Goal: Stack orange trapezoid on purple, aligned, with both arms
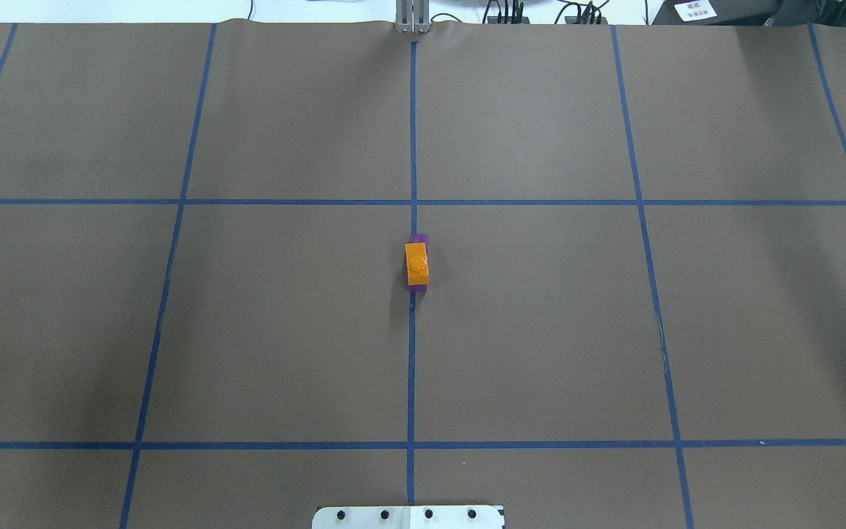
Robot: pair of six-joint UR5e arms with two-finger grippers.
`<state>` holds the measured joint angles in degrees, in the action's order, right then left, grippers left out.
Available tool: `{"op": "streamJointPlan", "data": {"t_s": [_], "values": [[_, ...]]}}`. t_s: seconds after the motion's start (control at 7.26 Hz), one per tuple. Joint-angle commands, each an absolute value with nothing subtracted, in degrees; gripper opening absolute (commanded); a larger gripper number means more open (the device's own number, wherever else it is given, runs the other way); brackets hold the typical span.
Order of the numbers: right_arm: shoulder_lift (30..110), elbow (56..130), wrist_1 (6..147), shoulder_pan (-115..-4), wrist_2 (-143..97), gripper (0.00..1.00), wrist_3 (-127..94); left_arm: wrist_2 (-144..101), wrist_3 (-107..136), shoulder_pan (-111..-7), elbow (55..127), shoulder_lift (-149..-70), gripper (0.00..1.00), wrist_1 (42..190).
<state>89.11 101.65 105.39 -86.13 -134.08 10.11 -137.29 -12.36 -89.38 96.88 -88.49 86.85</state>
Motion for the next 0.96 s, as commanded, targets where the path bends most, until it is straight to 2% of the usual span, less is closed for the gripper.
{"op": "streamJointPlan", "data": {"t_s": [0.0, 0.83], "values": [[89.12, 101.69, 105.38, -86.13, -134.12, 1.0, 10.11, -137.29, -12.39, -89.38, 96.94, -88.42, 1.0, 86.92], [89.03, 101.6, 105.38, -86.13, -134.03, 1.0, 10.02, -136.5, -12.22, -89.38, 97.73, -88.51, 1.0, 87.1]]}}
